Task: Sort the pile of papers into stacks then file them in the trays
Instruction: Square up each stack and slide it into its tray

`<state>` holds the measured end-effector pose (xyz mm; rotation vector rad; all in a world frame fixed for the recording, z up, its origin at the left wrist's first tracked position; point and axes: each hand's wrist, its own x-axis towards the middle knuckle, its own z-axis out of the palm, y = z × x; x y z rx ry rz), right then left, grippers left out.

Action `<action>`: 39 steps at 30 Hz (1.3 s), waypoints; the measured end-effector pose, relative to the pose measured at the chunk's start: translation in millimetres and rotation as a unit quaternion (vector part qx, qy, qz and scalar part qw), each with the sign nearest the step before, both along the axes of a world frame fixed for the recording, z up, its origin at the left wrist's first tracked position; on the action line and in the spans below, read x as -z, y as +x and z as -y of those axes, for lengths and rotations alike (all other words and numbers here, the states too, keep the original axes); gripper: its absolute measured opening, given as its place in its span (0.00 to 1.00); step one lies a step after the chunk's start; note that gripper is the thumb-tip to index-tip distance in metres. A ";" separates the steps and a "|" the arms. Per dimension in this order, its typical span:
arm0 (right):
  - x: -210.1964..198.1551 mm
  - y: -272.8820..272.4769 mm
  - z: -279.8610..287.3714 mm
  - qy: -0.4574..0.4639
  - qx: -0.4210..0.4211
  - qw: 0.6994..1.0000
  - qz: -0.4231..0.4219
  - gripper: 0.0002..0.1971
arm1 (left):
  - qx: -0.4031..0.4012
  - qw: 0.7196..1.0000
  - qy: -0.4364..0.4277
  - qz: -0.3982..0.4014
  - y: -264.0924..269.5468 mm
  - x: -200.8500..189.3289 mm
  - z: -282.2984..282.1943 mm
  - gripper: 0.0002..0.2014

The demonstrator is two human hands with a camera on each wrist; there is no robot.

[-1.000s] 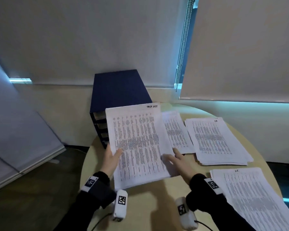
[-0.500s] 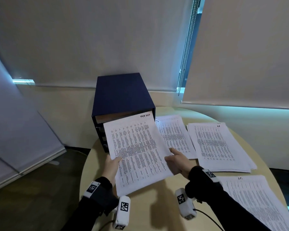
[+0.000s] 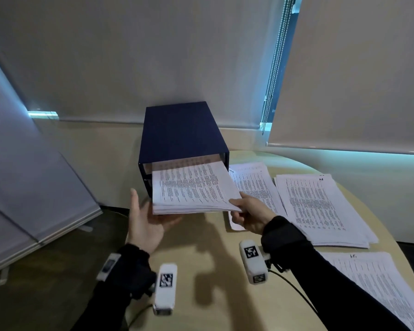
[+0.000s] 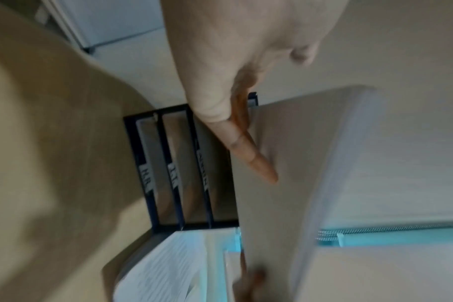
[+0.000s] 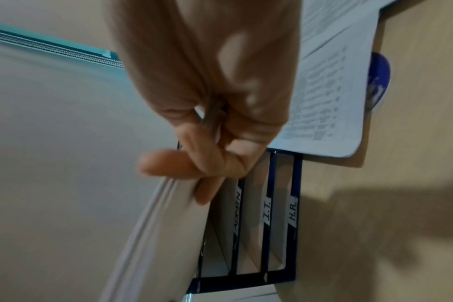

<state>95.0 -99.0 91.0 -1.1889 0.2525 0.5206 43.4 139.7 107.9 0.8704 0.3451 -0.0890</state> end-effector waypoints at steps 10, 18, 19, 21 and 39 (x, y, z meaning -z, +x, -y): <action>5.5 -3.1 6.4 0.005 0.001 1.000 -0.004 0.14 | -0.005 0.997 -0.058 -0.041 34.6 9.1 55.6 0.10; 84.0 -76.4 71.9 -0.047 0.077 0.987 -0.131 0.19 | -0.116 0.993 0.007 -0.037 134.7 12.3 57.3 0.03; 91.8 -84.2 76.0 -0.057 0.081 0.984 -0.151 0.18 | -0.112 0.993 0.012 -0.039 144.6 13.3 58.0 0.06; 103.1 -94.0 83.3 -0.076 0.086 0.977 -0.179 0.17 | -0.120 0.992 0.016 -0.046 161.5 13.2 60.6 0.15; 149.9 -33.1 140.5 -0.027 0.259 0.939 -0.227 0.09 | 0.218 0.823 0.467 -0.239 164.4 209.9 165.6 0.29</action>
